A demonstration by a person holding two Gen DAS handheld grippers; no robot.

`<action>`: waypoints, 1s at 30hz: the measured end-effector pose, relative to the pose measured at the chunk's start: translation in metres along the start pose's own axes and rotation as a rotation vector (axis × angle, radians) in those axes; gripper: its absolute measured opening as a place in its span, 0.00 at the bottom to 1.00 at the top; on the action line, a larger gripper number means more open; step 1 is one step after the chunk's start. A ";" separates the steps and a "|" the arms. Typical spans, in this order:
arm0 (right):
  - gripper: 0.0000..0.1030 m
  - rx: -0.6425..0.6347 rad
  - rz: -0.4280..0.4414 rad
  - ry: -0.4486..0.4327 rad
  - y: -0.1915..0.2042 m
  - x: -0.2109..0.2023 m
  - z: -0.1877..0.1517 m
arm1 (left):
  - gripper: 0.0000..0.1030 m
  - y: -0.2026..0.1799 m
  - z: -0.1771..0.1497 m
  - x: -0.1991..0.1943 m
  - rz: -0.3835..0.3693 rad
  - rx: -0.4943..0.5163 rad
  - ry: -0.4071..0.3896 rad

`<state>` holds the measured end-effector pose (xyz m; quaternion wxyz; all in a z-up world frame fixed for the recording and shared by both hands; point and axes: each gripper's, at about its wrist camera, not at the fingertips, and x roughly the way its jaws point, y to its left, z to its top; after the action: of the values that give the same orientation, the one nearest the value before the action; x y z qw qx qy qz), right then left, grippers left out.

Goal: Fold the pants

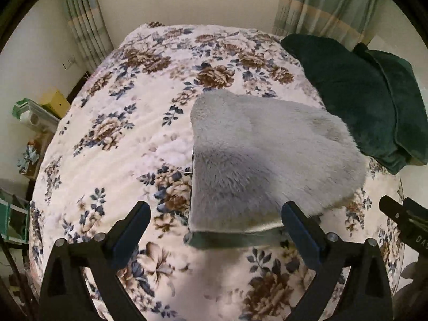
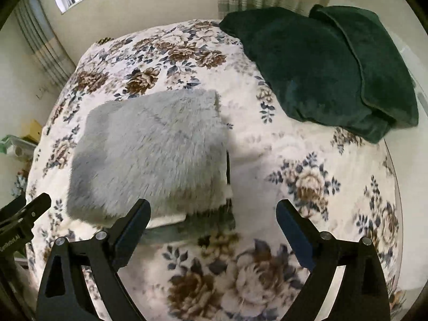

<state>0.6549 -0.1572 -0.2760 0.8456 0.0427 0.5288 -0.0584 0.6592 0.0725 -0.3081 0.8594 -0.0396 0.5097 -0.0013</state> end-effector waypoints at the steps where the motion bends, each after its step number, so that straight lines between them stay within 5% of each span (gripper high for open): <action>1: 0.94 0.002 0.000 -0.008 -0.001 -0.009 -0.004 | 0.97 -0.001 -0.001 -0.007 0.000 -0.001 -0.008; 12: 0.94 -0.055 -0.013 -0.173 -0.003 -0.184 -0.085 | 0.97 -0.019 -0.053 -0.156 0.020 0.002 -0.178; 30: 0.94 -0.094 0.035 -0.395 -0.054 -0.483 -0.282 | 0.97 -0.042 -0.224 -0.410 0.090 0.018 -0.409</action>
<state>0.1872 -0.1471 0.0344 0.9348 0.0003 0.3541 -0.0263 0.2672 0.0332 -0.0530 0.9446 -0.0084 0.3256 0.0403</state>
